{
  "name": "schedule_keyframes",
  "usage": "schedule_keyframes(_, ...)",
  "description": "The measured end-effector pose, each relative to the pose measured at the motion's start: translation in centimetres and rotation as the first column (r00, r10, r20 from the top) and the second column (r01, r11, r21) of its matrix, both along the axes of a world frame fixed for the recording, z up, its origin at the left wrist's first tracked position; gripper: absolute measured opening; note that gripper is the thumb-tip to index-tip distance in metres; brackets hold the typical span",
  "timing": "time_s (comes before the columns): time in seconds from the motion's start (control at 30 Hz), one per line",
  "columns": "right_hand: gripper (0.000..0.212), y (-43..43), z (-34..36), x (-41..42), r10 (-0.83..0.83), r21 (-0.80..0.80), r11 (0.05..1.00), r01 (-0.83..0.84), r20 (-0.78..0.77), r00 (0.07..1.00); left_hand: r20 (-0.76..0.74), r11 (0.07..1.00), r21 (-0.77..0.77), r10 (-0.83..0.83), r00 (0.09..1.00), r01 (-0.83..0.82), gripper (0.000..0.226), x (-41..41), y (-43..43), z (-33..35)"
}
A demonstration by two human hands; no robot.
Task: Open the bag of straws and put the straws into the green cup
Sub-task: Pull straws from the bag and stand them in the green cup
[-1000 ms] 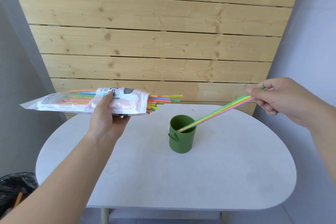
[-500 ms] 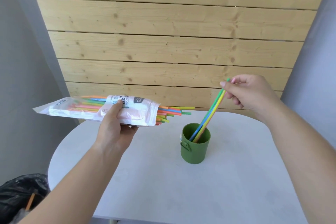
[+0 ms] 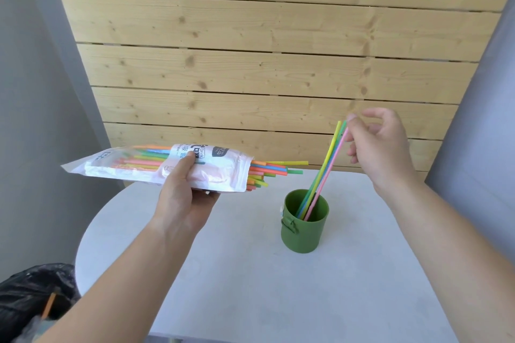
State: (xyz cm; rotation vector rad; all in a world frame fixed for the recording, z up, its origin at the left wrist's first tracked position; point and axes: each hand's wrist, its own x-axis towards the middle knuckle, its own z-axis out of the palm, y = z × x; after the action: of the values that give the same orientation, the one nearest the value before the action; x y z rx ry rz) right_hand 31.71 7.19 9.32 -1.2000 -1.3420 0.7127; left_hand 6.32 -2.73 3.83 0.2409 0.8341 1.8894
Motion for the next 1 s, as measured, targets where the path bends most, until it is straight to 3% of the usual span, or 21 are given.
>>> schedule_keyframes(0.03, 0.025, -0.5, 0.2, 0.0, -0.059, 0.034, 0.998, 0.057, 0.048, 0.997, 0.0, 1.0, 0.002, 0.002, 1.0, -0.002, 0.032, 0.0, 0.0, 0.1)
schedule_keyframes(0.1, 0.038, -1.7, 0.3, -0.3, -0.08, 0.042, 0.996, 0.074, 0.165, 0.983, -0.006, 1.0, 0.014, -0.001, 1.0, 0.001, 0.036, 0.2, -0.1, 0.4)
schedule_keyframes(0.2, 0.064, -4.0, -0.3, -1.8, 0.07, -0.104, 0.994, -0.036, 0.347, 0.935, -0.018, 0.998, 0.048, -0.027, 0.999, 0.028, 0.04, 0.6, -0.1, 0.9)
schedule_keyframes(0.3, 0.067, -5.4, -1.1, -3.6, 0.219, -0.236, 0.957, -0.171, 0.197, 0.956, -0.04, 0.996, 0.065, -0.059, 0.997, 0.061, 0.04, 1.3, -0.2, 1.2)
schedule_keyframes(0.37, 0.057, -5.8, -1.7, -4.5, 0.258, -0.275, 0.934, -0.23, 0.072, 0.963, -0.056, 0.995, 0.066, -0.071, 0.996, 0.075, 0.036, 1.7, -0.3, 1.4)
schedule_keyframes(0.6, 0.025, -5.7, -3.0, -5.4, 0.215, -0.235, 0.943, -0.236, -0.111, 0.97, -0.053, 0.997, 0.054, -0.051, 0.997, 0.054, 0.023, 1.4, -0.5, 1.3)
schedule_keyframes(0.73, 0.028, -5.4, -3.0, -5.0, 0.172, -0.131, 0.975, -0.18, -0.066, 0.983, -0.016, 0.999, 0.048, -0.019, 1.0, 0.02, 0.032, 1.0, -0.5, 1.2)
schedule_keyframes(0.87, 0.029, -5.5, -3.2, -4.8, 0.142, -0.053, 0.989, -0.14, 0.042, 0.989, 0.0, 0.999, 0.037, -0.03, 1.0, 0.03, 0.026, 1.1, -0.2, 0.8)
schedule_keyframes(1.0, 0.029, -5.2, -3.2, -4.5, 0.143, -0.064, 0.987, -0.144, -0.026, 0.989, 0.022, 0.999, 0.034, -0.021, 1.0, 0.02, 0.032, 0.9, -0.1, 0.8)
